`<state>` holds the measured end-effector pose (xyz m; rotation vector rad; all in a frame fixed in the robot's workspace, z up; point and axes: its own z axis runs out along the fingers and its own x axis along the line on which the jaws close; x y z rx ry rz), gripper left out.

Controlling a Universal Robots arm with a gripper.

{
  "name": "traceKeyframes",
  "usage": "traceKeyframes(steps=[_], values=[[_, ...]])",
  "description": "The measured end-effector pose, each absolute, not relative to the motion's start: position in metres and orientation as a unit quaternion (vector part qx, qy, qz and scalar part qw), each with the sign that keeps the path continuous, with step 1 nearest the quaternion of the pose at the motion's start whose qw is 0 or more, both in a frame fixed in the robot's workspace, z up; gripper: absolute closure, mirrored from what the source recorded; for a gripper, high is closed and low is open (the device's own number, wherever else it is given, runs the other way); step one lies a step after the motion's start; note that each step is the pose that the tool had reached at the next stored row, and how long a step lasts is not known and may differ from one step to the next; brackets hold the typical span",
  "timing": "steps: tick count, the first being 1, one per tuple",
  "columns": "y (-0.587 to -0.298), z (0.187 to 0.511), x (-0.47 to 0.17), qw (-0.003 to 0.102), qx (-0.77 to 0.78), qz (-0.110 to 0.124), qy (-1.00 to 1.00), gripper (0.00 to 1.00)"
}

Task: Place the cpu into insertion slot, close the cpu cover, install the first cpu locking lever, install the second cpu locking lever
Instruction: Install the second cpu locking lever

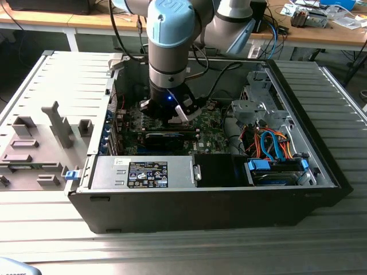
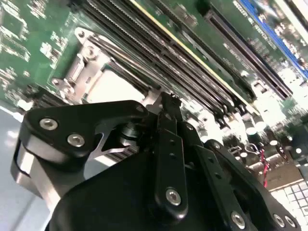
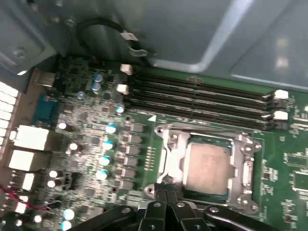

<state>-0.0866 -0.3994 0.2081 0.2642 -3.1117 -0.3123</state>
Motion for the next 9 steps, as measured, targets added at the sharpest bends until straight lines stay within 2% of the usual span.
traceKeyframes(steps=[9], values=[[-0.397,0.208,-0.047,0.027,0.082,-0.086,-0.993,0.89]])
